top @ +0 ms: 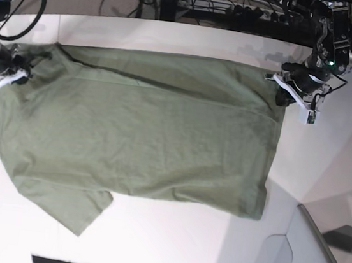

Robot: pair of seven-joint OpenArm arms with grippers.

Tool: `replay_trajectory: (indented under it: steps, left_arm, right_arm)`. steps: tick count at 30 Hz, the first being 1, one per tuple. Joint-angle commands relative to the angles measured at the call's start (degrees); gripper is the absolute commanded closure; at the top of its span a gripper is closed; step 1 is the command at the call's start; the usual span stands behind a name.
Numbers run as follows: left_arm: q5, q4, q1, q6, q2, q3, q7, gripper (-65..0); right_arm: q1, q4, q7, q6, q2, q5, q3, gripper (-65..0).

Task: Layout the t-shirt on the table in an organized manner, then fold the t-shirt properly
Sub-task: 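Move the right gripper along the shirt edge and pinch the fabric, then hold the shirt edge with both grippers and pull it taut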

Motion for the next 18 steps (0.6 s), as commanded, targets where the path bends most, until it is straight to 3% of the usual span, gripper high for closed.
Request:
replay_trajectory:
  steps: [1,3,6,10,15,18]
  left_arm:
    - [-0.7,2.82,-0.37,-0.3,-0.54,-0.6,-0.83,0.0]
    - [-0.79,5.55,-0.37,-0.3,-0.02,-2.18,-0.65,0.0]
    - [-0.79,9.5,-0.37,-0.3,1.04,-5.17,-0.56,0.0]
    - [-0.7,12.75,-0.37,-0.39,0.86,-7.63,4.01,0.0]
    - [-0.7,13.46,-0.37,-0.48,0.69,-8.68,4.71,0.0]
    - [-0.7,13.46,0.07,-0.48,0.69,-8.68,4.71,0.0]
  right_arm:
    - [0.17,3.34,0.42,0.31,0.85,1.03,0.48,0.0]
    - [-2.46,9.4,-0.55,0.31,0.24,1.12,0.57,0.0]
    - [-6.16,19.6,-6.17,0.22,-2.84,3.05,0.66,-2.9]
    - [-9.41,24.44,-13.73,0.22,-6.36,6.39,0.66,-20.4]
    - [-12.75,24.17,-11.8,0.14,-10.49,6.66,0.48,-34.5]
    - [-13.89,24.08,-11.1,0.05,-11.1,6.57,0.13,-35.6]
